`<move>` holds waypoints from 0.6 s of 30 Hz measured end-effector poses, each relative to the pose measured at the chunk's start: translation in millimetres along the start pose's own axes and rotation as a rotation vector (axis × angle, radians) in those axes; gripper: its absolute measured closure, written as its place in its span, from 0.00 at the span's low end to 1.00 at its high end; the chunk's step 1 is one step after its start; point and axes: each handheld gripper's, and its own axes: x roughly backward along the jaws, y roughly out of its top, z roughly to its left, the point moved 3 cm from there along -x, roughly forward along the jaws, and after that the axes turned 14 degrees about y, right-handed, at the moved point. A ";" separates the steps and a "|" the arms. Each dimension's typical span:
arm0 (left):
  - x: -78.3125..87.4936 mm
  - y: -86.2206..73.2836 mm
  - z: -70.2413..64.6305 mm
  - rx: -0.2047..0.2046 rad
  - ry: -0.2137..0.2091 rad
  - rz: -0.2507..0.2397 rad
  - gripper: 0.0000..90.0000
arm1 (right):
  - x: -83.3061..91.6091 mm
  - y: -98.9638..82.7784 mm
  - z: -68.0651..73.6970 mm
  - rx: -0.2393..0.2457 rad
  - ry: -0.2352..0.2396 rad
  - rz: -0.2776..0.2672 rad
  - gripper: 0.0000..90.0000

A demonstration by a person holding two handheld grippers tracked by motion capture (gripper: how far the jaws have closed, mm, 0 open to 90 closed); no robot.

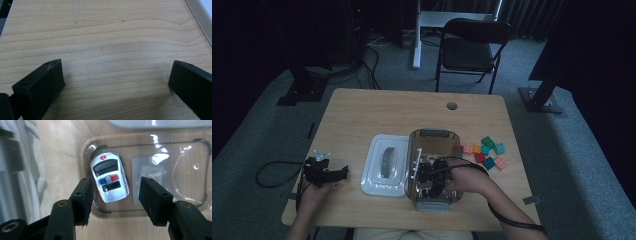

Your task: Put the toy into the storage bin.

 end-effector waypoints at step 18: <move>0.3 0.0 -1.1 0.001 0.003 0.001 0.01 | 54.7 -53.8 0.8 -0.096 -0.044 -0.411 0.47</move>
